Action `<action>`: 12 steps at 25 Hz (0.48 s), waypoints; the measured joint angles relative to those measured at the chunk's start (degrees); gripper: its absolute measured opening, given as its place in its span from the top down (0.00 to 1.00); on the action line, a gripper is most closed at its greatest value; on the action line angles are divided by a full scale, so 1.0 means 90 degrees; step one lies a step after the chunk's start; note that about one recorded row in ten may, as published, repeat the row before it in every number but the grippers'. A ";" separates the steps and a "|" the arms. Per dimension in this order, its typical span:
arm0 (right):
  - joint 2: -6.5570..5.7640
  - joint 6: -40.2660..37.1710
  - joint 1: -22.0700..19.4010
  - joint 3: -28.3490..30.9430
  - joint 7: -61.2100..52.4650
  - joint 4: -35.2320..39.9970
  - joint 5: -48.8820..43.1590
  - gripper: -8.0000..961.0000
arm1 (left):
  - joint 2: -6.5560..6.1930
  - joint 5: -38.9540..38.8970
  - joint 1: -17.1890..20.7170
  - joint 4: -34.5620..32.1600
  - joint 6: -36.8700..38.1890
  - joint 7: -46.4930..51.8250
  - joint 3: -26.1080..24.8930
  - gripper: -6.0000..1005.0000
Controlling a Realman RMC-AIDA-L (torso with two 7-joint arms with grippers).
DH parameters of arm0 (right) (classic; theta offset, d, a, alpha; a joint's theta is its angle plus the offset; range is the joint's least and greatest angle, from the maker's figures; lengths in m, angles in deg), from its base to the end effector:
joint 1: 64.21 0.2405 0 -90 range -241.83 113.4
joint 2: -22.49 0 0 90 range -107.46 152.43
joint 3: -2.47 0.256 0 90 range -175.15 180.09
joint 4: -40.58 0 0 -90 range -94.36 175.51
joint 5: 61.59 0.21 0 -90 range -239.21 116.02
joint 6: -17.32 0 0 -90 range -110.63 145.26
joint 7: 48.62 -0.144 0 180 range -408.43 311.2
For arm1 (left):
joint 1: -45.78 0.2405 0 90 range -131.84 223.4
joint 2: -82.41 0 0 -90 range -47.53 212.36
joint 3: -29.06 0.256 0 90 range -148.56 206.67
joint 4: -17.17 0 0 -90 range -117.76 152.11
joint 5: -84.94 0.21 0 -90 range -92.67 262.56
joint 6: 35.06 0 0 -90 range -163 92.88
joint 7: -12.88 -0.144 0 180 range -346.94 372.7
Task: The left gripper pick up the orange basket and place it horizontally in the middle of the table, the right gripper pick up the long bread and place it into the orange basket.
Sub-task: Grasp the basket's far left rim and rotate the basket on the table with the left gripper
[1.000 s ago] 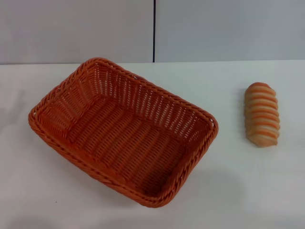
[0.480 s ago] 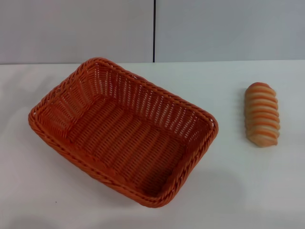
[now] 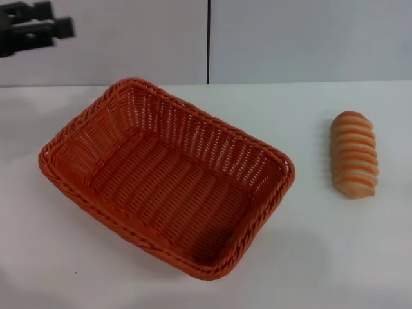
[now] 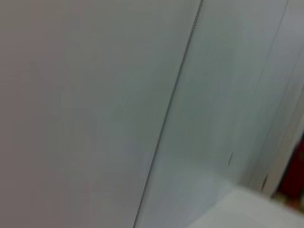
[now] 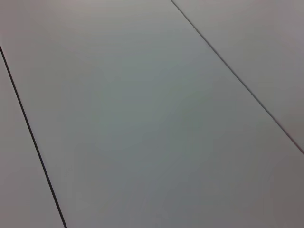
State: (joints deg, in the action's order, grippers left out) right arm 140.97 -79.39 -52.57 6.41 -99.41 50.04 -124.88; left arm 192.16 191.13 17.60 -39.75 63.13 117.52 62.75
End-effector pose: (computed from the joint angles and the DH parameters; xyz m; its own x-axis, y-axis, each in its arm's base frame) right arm 0.3994 0.2057 0.1238 0.2940 0.5209 -0.8014 -0.9494 0.0622 -0.3078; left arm -0.2475 0.3481 0.1437 0.7056 0.3569 0.6122 0.5854 -0.7804 -0.2197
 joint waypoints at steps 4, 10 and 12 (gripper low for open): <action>0.0004 0.0004 -0.0029 0.0002 -0.0001 -0.0016 0.0000 0.48 | 0.0262 0.1052 -0.0485 -0.0448 -0.0149 0.0309 0.0014 0.21; 0.0019 0.0005 -0.0117 0.0001 0.0000 -0.0035 0.0001 0.48 | 0.0528 0.1945 -0.0858 -0.0541 -0.0574 0.0362 0.0147 0.21; 0.0019 0.0007 -0.0123 0.0002 -0.0001 -0.0035 0.0001 0.48 | 0.0598 0.2102 -0.0910 -0.0542 -0.0777 0.0362 0.0303 0.21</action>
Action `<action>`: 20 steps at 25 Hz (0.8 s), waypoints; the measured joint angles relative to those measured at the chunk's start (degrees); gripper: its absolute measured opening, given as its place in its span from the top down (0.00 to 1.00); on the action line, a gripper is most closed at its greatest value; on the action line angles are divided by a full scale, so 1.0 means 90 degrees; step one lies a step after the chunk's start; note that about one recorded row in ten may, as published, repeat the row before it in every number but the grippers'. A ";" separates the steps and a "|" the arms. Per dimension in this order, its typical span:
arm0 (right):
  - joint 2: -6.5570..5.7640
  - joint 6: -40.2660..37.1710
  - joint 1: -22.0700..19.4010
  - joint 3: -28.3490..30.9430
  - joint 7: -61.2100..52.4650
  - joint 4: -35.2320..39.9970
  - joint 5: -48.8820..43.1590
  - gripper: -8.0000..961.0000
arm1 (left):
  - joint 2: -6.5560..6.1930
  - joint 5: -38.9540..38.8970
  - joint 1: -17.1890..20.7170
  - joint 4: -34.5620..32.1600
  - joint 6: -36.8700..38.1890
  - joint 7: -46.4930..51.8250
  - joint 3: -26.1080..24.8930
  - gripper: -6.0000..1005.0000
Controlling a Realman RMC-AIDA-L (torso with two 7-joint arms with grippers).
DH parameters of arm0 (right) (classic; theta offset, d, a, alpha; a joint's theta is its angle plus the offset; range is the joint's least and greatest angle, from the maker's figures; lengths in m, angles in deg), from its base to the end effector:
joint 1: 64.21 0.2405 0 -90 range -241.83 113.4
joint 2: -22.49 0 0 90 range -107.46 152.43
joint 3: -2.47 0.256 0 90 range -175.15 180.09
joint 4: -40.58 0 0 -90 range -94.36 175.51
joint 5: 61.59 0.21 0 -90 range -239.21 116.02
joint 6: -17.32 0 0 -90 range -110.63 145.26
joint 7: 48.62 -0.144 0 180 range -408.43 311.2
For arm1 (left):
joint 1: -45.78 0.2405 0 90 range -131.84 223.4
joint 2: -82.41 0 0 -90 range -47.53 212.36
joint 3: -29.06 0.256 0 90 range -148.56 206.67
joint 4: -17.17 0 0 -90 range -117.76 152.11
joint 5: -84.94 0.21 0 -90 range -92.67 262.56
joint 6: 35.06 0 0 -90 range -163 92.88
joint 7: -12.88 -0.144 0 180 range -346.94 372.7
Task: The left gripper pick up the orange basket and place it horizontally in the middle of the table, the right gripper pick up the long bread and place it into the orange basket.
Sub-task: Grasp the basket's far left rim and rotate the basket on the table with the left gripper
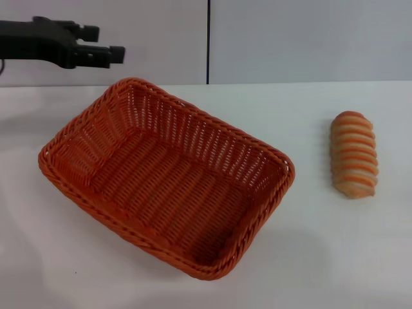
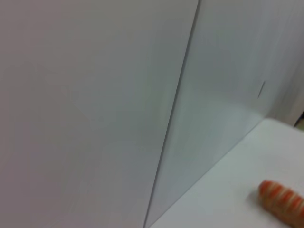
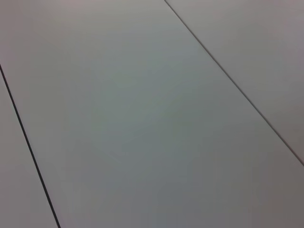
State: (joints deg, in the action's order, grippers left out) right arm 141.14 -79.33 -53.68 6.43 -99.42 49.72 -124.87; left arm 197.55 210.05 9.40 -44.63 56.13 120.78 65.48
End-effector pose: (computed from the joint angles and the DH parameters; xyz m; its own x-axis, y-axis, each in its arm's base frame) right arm 0.4031 0.1979 0.1214 0.2970 0.5138 -0.8049 -0.9508 0.0808 -0.2992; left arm -0.2199 0.3854 0.1003 0.8167 0.4202 0.3954 0.5508 -0.7720 -0.3173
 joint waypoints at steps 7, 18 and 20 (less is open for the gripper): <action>0.0011 0.0007 -0.0007 -0.0009 0.0000 -0.0028 -0.0043 0.48 | 0.0176 0.0358 -0.0024 0.0181 -0.1065 -0.0002 0.0701 0.21; 0.0008 0.0073 0.0066 -0.0010 0.0000 -0.0040 -0.0086 0.48 | 0.0289 0.1165 -0.0247 0.0737 -0.1932 0.0005 0.1264 0.21; 0.0006 0.0074 0.0073 -0.0010 0.0000 -0.0040 -0.0098 0.48 | 0.0305 0.1270 -0.0287 0.0847 -0.2020 0.0003 0.1278 0.21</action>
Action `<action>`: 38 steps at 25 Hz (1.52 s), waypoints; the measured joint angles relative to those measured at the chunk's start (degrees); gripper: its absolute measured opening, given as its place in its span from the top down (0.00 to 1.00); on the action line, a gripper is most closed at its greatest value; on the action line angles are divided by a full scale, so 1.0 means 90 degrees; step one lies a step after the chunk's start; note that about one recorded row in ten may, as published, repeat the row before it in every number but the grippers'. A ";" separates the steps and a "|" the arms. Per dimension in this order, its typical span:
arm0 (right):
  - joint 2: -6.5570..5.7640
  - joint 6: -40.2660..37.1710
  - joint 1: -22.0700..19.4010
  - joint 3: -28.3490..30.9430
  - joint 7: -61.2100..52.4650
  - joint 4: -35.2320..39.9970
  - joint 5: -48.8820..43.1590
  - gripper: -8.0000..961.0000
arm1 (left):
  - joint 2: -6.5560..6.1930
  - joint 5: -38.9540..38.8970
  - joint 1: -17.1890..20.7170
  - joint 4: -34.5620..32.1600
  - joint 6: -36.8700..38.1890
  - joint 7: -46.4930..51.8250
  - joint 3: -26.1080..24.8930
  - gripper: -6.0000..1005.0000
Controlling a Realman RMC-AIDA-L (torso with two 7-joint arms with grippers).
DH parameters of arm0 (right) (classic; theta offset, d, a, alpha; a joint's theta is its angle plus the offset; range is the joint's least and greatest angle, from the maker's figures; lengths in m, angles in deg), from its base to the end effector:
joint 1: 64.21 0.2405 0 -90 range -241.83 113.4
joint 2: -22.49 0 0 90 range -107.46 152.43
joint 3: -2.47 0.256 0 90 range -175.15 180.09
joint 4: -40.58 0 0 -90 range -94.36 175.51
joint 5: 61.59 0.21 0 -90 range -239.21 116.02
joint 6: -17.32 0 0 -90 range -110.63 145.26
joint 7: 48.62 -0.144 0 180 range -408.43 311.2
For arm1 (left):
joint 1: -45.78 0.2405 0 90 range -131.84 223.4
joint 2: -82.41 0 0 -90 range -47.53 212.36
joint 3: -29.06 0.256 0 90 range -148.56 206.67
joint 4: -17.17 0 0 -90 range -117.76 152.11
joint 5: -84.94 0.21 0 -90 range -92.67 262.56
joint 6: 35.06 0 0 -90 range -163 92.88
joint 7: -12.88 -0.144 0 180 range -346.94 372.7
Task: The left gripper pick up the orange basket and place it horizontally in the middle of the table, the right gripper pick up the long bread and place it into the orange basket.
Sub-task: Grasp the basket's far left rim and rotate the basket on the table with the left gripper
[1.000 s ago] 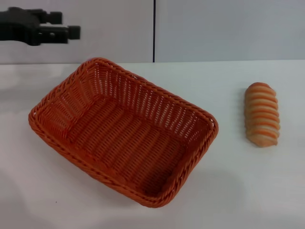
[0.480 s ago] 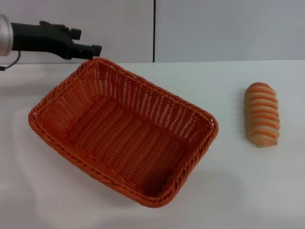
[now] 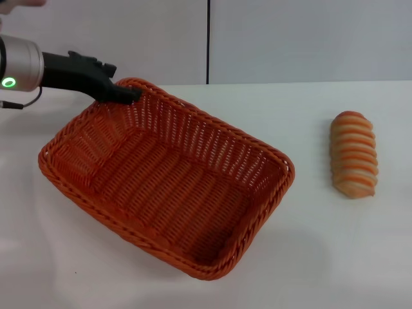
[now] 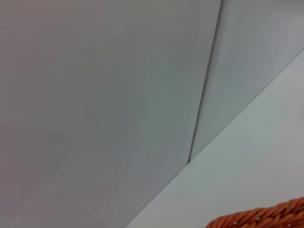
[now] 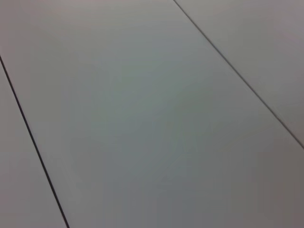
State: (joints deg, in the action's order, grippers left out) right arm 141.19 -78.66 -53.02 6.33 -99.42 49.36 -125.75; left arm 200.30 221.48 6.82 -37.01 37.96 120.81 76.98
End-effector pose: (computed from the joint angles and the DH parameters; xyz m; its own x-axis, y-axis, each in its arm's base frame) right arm 0.4012 0.2042 0.1172 0.2852 0.4990 -0.8183 -0.9541 0.0666 -0.2919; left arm -0.2350 0.4109 0.0381 0.8645 0.4728 0.1708 0.4951 -0.7417 -0.4526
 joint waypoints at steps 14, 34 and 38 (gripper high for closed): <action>-0.0015 0.0001 0.0026 0.0000 0.0000 0.0010 -0.0058 0.48 | 0.0008 0.0041 -0.0053 0.0309 -0.0423 0.0018 0.0215 0.26; -0.0016 0.0011 0.0017 0.0051 0.0000 0.0013 -0.0020 0.48 | -0.0002 0.0044 0.0000 0.0259 -0.0405 0.0086 0.0216 0.79; -0.0016 0.0011 0.0011 0.0056 0.0000 0.0010 -0.0017 0.48 | -0.0005 0.0034 0.0040 0.0228 -0.0391 0.0296 0.0187 0.79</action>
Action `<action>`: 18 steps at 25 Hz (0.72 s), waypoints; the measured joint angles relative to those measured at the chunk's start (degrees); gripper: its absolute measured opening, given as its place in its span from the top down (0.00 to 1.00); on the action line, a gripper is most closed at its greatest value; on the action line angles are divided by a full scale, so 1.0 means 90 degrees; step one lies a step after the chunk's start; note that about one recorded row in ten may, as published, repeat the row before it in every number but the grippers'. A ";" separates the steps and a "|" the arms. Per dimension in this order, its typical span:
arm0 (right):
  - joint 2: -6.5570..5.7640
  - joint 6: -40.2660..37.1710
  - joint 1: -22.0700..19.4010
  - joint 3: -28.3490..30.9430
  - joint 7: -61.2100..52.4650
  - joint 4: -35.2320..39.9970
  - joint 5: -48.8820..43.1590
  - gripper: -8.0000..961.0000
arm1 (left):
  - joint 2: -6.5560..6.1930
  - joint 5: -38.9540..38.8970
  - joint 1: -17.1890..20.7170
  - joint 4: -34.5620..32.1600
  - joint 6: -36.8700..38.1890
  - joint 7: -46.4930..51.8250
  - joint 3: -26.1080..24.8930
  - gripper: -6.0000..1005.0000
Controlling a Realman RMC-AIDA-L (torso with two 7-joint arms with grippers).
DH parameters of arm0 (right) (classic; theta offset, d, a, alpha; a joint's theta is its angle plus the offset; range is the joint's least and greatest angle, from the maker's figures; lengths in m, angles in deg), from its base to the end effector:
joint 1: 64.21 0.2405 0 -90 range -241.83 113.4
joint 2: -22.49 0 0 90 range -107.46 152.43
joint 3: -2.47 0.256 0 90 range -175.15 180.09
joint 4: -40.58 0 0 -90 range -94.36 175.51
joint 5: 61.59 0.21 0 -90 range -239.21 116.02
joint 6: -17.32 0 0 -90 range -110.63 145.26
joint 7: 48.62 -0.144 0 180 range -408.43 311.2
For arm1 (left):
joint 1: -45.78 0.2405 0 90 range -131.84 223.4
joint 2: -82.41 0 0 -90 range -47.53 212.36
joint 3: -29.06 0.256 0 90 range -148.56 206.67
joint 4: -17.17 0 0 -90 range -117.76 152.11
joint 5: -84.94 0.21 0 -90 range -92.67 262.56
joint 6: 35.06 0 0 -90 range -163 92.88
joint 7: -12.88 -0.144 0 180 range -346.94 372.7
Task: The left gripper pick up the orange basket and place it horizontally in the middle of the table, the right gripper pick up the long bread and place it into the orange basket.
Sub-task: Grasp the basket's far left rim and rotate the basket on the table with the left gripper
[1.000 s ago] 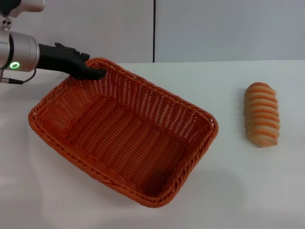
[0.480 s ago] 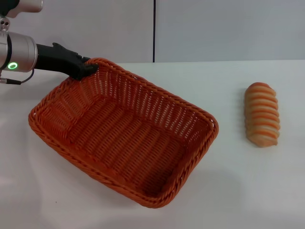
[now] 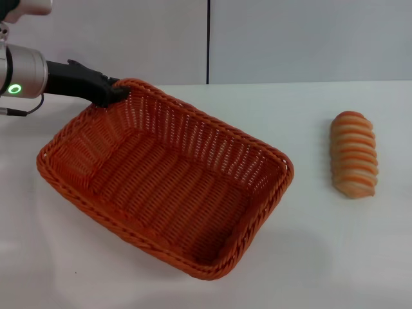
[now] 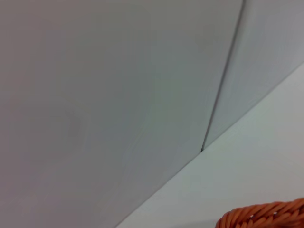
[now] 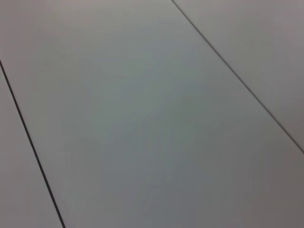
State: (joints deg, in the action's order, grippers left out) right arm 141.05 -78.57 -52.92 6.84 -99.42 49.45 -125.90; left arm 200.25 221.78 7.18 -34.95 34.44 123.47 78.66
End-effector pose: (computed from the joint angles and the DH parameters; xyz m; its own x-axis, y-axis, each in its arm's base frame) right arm 0.4019 0.2044 0.1192 0.2885 0.5025 -0.8150 -0.9533 0.0710 -0.2936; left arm -0.2435 0.4123 0.0311 0.8359 0.5194 0.1775 0.5360 -0.7027 -0.4679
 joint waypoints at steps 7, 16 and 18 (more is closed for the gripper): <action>0.0000 -0.0006 -0.0004 0.0003 0.0000 0.0002 0.0007 0.48 | -0.0016 -0.0067 0.0090 -0.0580 0.0516 0.0816 -0.0110 0.79; 0.0000 -0.0011 0.0028 0.0003 0.0000 -0.0001 0.0009 0.48 | -0.0043 -0.0250 0.0449 -0.1614 0.1151 0.2242 -0.0189 0.80; -0.0001 -0.0011 0.0043 0.0004 0.0000 0.0001 0.0013 0.48 | -0.0093 -0.0238 0.0520 -0.1633 0.1204 0.2671 -0.0190 0.80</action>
State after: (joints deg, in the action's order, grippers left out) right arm 141.04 -78.67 -52.54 6.87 -99.42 49.46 -125.79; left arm 199.41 219.64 11.86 -49.66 45.28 147.51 76.95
